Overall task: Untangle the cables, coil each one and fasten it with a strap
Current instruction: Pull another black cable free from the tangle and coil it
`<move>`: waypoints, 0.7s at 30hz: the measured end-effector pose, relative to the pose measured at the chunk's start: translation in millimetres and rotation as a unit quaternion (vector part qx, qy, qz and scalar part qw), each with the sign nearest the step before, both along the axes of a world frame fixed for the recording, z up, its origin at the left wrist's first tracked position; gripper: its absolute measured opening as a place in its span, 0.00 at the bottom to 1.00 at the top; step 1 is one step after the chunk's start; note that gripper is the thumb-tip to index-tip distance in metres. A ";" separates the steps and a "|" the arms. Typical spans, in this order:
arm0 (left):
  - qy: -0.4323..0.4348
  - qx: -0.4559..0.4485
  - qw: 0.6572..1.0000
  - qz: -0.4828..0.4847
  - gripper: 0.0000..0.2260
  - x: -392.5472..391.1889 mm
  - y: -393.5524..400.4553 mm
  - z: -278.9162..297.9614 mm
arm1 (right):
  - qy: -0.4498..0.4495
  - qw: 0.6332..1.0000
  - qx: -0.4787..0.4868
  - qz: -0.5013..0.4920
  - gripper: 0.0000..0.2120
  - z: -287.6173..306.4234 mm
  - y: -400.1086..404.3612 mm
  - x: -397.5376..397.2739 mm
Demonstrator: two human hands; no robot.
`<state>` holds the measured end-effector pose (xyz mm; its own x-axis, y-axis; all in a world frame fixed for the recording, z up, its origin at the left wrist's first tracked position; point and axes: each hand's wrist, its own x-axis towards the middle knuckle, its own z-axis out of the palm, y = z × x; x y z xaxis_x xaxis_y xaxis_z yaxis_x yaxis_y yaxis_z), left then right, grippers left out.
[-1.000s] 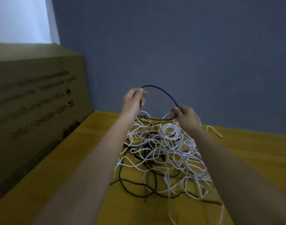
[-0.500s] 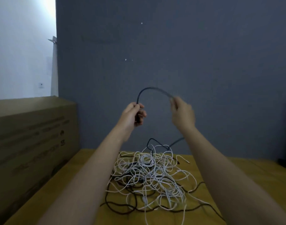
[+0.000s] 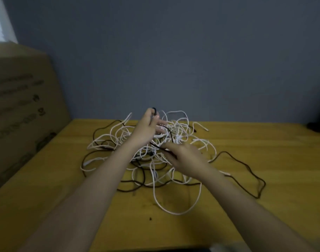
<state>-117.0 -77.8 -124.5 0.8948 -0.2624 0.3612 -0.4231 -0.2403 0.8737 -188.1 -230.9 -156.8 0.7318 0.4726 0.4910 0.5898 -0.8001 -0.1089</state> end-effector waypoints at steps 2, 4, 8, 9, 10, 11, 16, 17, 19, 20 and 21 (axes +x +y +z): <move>-0.056 0.106 0.993 0.020 0.04 11.2 4.7 -15.0 | 0.081 0.996 0.025 -0.019 0.12 -6.0 -20.0 1.4; -0.093 0.169 0.981 0.033 0.04 21.7 13.6 -21.7 | 0.133 0.989 0.060 -0.033 0.11 -10.0 -42.5 4.2; -0.110 0.235 0.965 0.023 0.04 30.4 15.0 -13.9 | 0.018 0.976 0.215 -0.030 0.08 11.2 -62.4 19.8; -0.108 0.242 0.964 0.012 0.05 28.7 9.4 -8.5 | -0.061 0.969 0.235 -0.040 0.08 22.1 -61.7 27.8; -0.103 0.226 0.969 -0.001 0.07 26.1 2.9 -2.9 | -0.137 0.957 0.251 -0.056 0.08 35.1 -59.8 36.7; -0.094 0.189 0.977 -0.015 0.10 22.4 -4.0 3.6 | -0.198 0.941 0.264 -0.075 0.07 49.0 -57.8 45.9; 0.056 -0.079 0.984 -0.152 0.21 -1.6 -13.6 40.2 | -0.162 0.898 0.381 -0.145 0.11 93.0 -44.9 82.8; 0.091 -0.132 0.968 -0.194 0.20 -6.6 -12.8 45.7 | -0.082 0.904 0.395 -0.143 0.13 89.7 -39.9 88.7; 0.112 -0.216 0.940 -0.238 0.16 -12.3 -12.2 54.2 | 0.104 0.908 0.394 -0.096 0.15 71.2 -26.5 93.0; 0.110 -0.252 0.932 -0.238 0.15 -13.4 -12.3 58.0 | 0.183 0.901 0.389 -0.060 0.15 58.8 -19.9 91.4; 0.107 -0.282 0.927 -0.224 0.14 -12.5 -12.7 61.6 | 0.239 0.893 0.380 -0.026 0.16 45.5 -14.7 87.9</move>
<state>-129.5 -90.5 -62.9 0.8087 -0.4483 0.3808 -0.1723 0.4385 0.8820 -100.2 -245.7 -111.3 0.9549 0.0947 0.2816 0.2951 -0.4127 -0.8618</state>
